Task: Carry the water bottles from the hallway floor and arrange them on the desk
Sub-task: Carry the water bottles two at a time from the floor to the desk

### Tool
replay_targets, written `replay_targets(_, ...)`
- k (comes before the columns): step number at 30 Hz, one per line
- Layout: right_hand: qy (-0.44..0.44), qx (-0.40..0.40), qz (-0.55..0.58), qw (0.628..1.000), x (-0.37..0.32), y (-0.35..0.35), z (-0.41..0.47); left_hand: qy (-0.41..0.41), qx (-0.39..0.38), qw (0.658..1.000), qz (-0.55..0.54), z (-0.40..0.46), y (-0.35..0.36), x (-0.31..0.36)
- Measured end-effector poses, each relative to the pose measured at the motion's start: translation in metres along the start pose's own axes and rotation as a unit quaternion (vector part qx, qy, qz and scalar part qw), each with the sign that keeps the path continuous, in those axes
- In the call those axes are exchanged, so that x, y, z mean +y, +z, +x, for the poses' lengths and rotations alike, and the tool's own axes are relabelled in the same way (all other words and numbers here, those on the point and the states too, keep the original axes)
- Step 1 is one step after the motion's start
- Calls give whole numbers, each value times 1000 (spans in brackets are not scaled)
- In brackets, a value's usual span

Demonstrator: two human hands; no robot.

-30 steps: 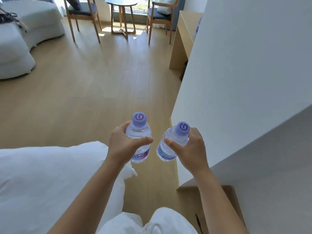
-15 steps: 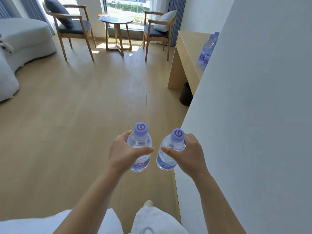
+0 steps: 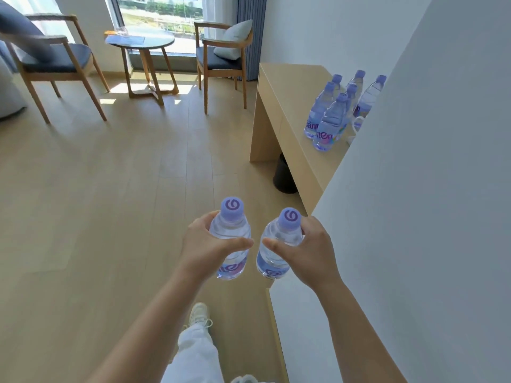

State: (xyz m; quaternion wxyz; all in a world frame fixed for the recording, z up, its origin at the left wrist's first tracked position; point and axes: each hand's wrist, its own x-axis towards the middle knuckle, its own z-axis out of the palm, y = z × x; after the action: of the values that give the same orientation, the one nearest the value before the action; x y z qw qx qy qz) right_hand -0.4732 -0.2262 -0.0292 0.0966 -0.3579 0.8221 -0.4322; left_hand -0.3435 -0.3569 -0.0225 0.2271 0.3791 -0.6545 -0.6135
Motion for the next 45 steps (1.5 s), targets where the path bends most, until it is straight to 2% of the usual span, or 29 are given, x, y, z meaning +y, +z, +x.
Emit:
replay_targets(5, 48, 34, -1, 998, 13, 25, 97, -13, -51, 999, 0, 115, 4, 14)
replay_targets(9, 63, 63, 7, 996, 9, 42, 178, -4, -81, 997, 9, 216, 2, 40)
replay_targets(13, 84, 131, 42, 987, 0, 46, 253, 8, -119, 993, 10, 301, 8, 73)
replay_targets(15, 85, 134, 40, 986, -2, 49, 285, 5, -138, 990, 1, 336, 16, 83)
replay_targets(20, 120, 157, 39, 979, 11, 51, 362, 3, -180, 984, 5, 412, 44, 98)
replay_targets(30, 176, 204, 43, 962, 78, 29, 532, -2, -203, 976, 72, 581, 141, 128)
replay_targets(40, 236, 238, -51, 941, 115, 25, 607, -25, -264, 959, 96, 691, 238, 147)
replay_targets(45, 304, 274, -21, 912, 119, 21, 625, -4, -365, 924, 112, 721, 281, 153)
